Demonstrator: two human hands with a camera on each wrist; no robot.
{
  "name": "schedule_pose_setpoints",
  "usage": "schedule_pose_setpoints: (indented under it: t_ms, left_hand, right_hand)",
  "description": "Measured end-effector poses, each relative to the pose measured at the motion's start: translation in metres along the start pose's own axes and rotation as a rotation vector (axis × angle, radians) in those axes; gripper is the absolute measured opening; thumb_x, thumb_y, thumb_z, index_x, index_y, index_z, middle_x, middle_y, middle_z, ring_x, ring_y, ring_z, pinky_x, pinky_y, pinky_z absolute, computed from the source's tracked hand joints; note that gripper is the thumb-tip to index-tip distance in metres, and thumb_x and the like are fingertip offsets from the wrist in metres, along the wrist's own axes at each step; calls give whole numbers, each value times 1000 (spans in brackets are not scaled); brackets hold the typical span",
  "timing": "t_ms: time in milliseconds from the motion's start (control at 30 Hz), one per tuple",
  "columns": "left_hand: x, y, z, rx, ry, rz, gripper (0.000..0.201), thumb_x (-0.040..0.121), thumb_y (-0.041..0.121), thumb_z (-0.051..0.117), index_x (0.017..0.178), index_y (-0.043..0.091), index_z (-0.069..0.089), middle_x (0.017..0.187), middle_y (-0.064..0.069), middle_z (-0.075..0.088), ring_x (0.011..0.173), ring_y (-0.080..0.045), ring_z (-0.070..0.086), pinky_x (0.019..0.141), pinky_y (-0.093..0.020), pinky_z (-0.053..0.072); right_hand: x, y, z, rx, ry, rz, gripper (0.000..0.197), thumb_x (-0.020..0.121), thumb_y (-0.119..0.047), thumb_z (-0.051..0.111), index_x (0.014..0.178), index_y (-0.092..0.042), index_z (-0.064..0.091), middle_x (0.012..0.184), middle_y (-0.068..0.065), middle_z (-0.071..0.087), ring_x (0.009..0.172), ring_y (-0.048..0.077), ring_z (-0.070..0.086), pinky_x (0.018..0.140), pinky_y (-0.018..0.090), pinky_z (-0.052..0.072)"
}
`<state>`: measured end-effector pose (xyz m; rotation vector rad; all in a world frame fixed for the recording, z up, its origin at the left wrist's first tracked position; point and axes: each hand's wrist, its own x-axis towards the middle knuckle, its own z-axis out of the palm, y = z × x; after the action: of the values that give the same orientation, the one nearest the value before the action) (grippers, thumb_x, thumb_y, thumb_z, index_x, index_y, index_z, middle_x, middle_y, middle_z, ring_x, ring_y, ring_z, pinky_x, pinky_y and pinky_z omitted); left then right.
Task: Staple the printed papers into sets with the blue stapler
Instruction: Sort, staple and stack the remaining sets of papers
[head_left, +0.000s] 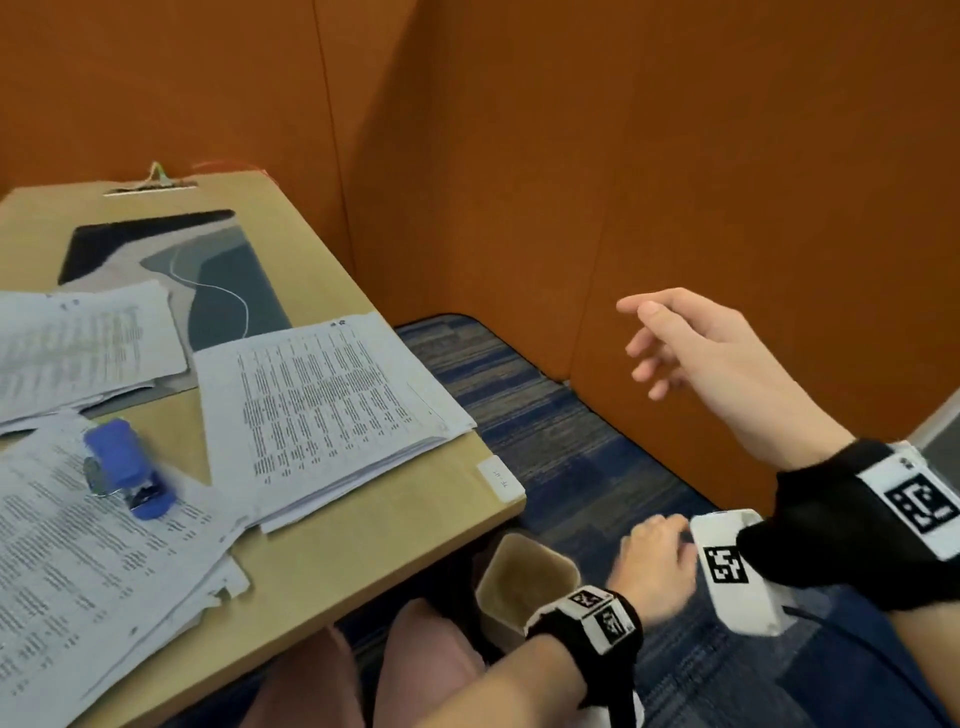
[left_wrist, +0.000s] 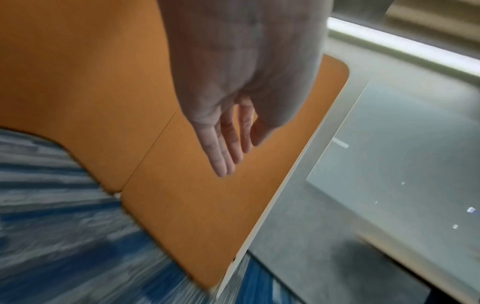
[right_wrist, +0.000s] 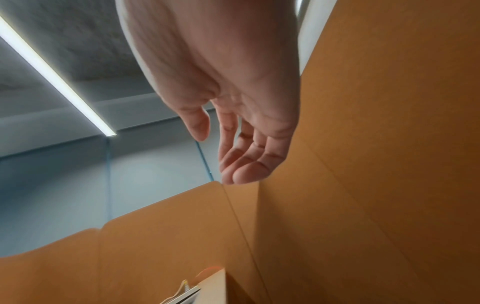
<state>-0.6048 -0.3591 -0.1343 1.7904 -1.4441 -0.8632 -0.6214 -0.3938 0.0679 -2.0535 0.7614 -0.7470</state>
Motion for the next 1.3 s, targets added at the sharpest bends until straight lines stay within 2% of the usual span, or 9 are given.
schedule_pose_setpoints:
  t_ms: [233,367,467,667,800,933,1100,1200,1300]
  left_hand:
    - [-89,52,-155,-154,509,202,18,96,22,49,108,19,64,93,5,64,79,-5,57,73,-23,48]
    - [-157,29,-257,5,826,84,17,98,25,49,100,21,66,89,8,63,83,-7,59,74,-25,52]
    - [-205,-4,-321,392,923,-107,20,97,24,46,99,17,64,94,0,67,86,-21,61,70,-35,49]
    - [-282,-82,-397,857,580,-747,21,92,5,43,107,6,58,110,-13,61,101,-33,59,74,-36,42]
    - [-310,-137,-430,745,349,-969,48,95,22,46,141,10,36,144,-15,34,130,-35,39,104,-46,39]
    - [-320,-172,-450,664,243,-995,76,85,46,62,145,13,30,148,-13,34,134,-32,37,108,-41,36]
    - [-321,-186,-454,616,214,-961,87,69,54,76,139,17,39,139,-11,40,128,-30,39,106,-44,38]
    - [-317,-186,-459,628,179,-996,95,68,58,75,143,15,35,141,-14,34,130,-33,36,107,-45,38]
    - [-313,-184,-465,595,170,-996,102,65,56,79,144,15,29,144,-14,34,131,-34,36,107,-46,38]
  right_hand:
    - [16,-90,37,-82,-121,-152,29,101,-34,37,118,-24,59,91,-1,61,75,8,58,60,18,50]
    - [28,-138,98,-29,-269,-195,31,102,-37,36,120,-22,57,97,2,61,81,13,59,64,21,49]
    - [36,-156,161,-34,-421,-174,32,101,-36,40,118,-16,58,97,7,61,78,16,57,61,23,48]
    - [37,-161,285,-271,-746,-108,33,99,-32,44,122,-10,52,89,5,58,69,17,56,52,24,47]
    - [29,-160,338,-499,-884,-79,35,96,-27,46,125,-6,50,103,10,57,74,21,59,54,26,49]
    - [24,-162,369,-683,-901,-164,25,96,-32,49,82,-11,51,96,8,55,78,21,51,53,21,37]
    - [31,-159,395,-844,-821,-234,36,94,-30,52,64,-13,40,66,0,45,70,20,50,59,25,36]
    - [43,-160,398,-864,-760,-230,35,92,-21,53,63,-13,36,64,0,41,71,22,50,47,22,30]
    - [59,-161,393,-905,-693,-228,16,92,-15,51,80,-7,45,79,6,50,82,25,49,50,24,34]
